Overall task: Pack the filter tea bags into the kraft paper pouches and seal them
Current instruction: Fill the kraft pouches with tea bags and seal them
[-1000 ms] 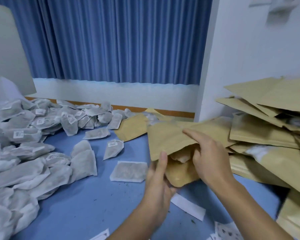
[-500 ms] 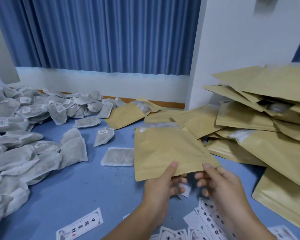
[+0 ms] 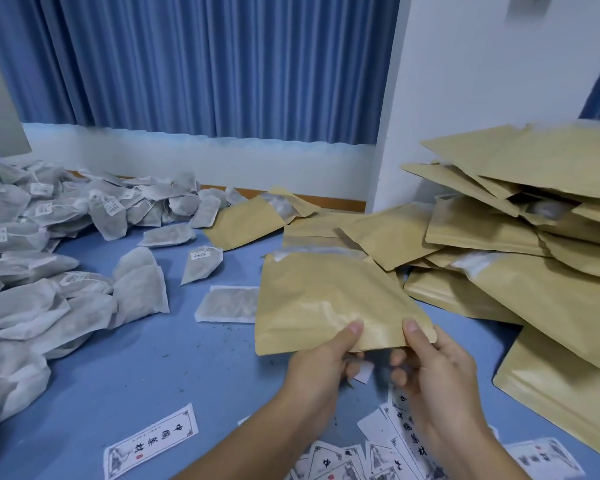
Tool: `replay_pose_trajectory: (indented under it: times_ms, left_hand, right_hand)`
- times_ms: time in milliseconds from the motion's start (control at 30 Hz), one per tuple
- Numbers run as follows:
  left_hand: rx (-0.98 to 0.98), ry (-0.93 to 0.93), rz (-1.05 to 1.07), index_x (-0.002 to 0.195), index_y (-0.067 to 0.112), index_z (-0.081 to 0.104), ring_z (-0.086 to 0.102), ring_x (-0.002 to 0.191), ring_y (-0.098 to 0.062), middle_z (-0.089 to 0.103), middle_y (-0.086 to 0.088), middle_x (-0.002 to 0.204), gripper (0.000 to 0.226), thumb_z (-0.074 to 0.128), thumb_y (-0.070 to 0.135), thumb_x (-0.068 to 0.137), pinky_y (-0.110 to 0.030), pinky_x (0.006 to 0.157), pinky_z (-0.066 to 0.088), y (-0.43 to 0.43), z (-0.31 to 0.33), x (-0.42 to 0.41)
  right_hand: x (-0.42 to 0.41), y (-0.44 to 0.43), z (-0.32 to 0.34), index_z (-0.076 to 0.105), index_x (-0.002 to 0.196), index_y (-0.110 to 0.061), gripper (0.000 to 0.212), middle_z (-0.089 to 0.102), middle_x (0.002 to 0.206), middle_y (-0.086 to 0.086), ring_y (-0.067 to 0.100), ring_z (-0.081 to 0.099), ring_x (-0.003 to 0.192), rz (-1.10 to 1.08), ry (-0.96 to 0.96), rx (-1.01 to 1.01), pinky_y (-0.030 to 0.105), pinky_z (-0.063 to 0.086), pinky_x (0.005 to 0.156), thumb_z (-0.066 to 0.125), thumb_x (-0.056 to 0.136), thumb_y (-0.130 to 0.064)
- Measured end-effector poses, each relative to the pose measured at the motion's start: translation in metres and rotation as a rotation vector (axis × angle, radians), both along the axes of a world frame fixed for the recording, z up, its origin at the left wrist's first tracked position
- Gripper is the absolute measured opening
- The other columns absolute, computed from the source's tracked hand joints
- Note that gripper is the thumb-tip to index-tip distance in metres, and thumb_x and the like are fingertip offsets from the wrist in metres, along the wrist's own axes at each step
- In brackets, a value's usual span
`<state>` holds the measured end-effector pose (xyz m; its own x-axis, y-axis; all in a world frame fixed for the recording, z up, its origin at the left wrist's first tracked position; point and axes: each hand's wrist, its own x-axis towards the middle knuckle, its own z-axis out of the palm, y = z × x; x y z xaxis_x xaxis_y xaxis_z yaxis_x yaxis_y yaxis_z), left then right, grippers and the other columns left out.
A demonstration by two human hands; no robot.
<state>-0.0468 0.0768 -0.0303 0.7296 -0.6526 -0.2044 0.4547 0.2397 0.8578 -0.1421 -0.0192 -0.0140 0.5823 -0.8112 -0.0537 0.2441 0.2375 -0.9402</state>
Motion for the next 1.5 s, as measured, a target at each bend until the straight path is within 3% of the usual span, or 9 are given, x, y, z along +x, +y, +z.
replay_pose_trajectory:
  times_ms: [200, 467, 600, 767, 933, 1133, 1300, 1400, 1500]
  left_hand:
    - [-0.033, -0.065, 0.084, 0.092, 0.011, 0.074, 0.048, 0.049, -0.017, 0.065, -0.014, 0.068, 0.040, 0.079, 0.048, 0.076, -0.024, 0.043, 0.036, 0.002, 0.002, -0.001]
    - [0.099, -0.194, 0.098, 0.052, 0.025, 0.066, 0.047, 0.048, -0.013, 0.061, -0.006, 0.058, 0.052, 0.071, 0.070, 0.076, -0.020, 0.046, 0.039, 0.006, 0.001, -0.004]
    - [-0.001, -0.291, 0.163, 0.056, 0.014, 0.063, 0.045, 0.042, -0.017, 0.053, -0.011, 0.048, 0.062, 0.063, 0.073, 0.077, -0.022, 0.042, 0.036, 0.009, 0.007, -0.008]
    - [0.008, -0.266, 0.263, 0.079, 0.002, 0.059, 0.042, 0.039, -0.013, 0.054, -0.006, 0.050, 0.056, 0.068, 0.057, 0.083, -0.019, 0.040, 0.036, 0.010, 0.007, -0.010]
    - [0.026, -0.254, 0.261, 0.073, 0.012, 0.061, 0.043, 0.041, -0.013, 0.054, -0.007, 0.052, 0.045, 0.071, 0.055, 0.084, -0.021, 0.040, 0.037, 0.012, 0.012, -0.013]
    - [0.114, -0.265, 0.103, 0.063, 0.013, 0.062, 0.046, 0.042, -0.010, 0.055, -0.001, 0.048, 0.045, 0.065, 0.048, 0.091, -0.017, 0.044, 0.037, 0.012, 0.012, -0.020]
    - [0.097, -0.147, 0.180, 0.051, 0.012, 0.059, 0.043, 0.037, -0.016, 0.052, -0.009, 0.047, 0.061, 0.055, 0.057, 0.092, -0.021, 0.038, 0.034, 0.010, 0.022, -0.015]
    - [0.021, -0.167, 0.367, 0.086, 0.025, 0.073, 0.067, 0.062, -0.013, 0.074, 0.002, 0.076, 0.050, 0.043, 0.065, 0.094, -0.017, 0.052, 0.047, 0.009, 0.019, -0.012]
    - [0.002, -0.303, 0.432, 0.115, 0.048, 0.056, 0.055, 0.099, 0.024, 0.064, 0.036, 0.110, 0.017, 0.047, 0.049, 0.101, 0.001, 0.076, 0.039, 0.008, 0.019, -0.013]
  right_hand:
    - [0.002, -0.005, 0.005, 0.067, 0.078, -0.014, 0.012, 0.057, 0.058, 0.005, 0.017, 0.047, 0.051, -0.109, -0.075, -0.081, 0.026, 0.042, 0.050, 0.071, 0.090, -0.013]
    - [0.004, 0.002, 0.002, 0.064, 0.080, -0.007, 0.014, 0.058, 0.062, 0.003, 0.013, 0.049, 0.050, -0.038, -0.076, 0.073, 0.022, 0.043, 0.046, 0.075, 0.086, -0.015]
    - [0.002, -0.004, 0.008, 0.062, 0.073, -0.009, 0.021, 0.056, 0.056, 0.002, 0.015, 0.049, 0.049, -0.205, -0.092, -0.017, 0.025, 0.046, 0.050, 0.076, 0.086, -0.018]
    - [0.001, 0.010, 0.004, 0.062, 0.075, -0.008, 0.021, 0.060, 0.062, 0.004, 0.014, 0.050, 0.048, -0.095, -0.093, 0.121, 0.022, 0.041, 0.042, 0.077, 0.085, -0.020]
    - [0.003, 0.012, 0.009, 0.061, 0.071, -0.008, 0.021, 0.048, 0.055, 0.007, 0.018, 0.038, 0.048, -0.019, -0.018, 0.020, 0.022, 0.039, 0.043, 0.074, 0.086, -0.012]
    - [0.004, 0.025, 0.012, 0.061, 0.082, 0.006, 0.030, 0.040, 0.056, 0.013, 0.026, 0.043, 0.048, 0.231, -0.042, 0.091, 0.028, 0.036, 0.041, 0.071, 0.087, -0.022]
    - [0.007, 0.022, 0.009, 0.059, 0.121, 0.003, 0.059, 0.054, 0.062, 0.026, 0.030, 0.050, 0.048, 0.188, -0.031, 0.098, 0.030, 0.036, 0.040, 0.055, 0.094, -0.049]
    - [0.009, 0.026, 0.006, 0.057, 0.130, -0.015, 0.045, 0.074, 0.095, 0.021, 0.036, 0.071, 0.073, 0.144, -0.055, 0.049, 0.036, 0.053, 0.048, 0.052, 0.097, -0.045]
    - [0.010, 0.028, 0.008, 0.057, 0.131, -0.020, 0.028, 0.075, 0.111, 0.005, 0.027, 0.074, 0.096, 0.100, -0.187, 0.080, 0.034, 0.061, 0.069, 0.047, 0.105, -0.023]
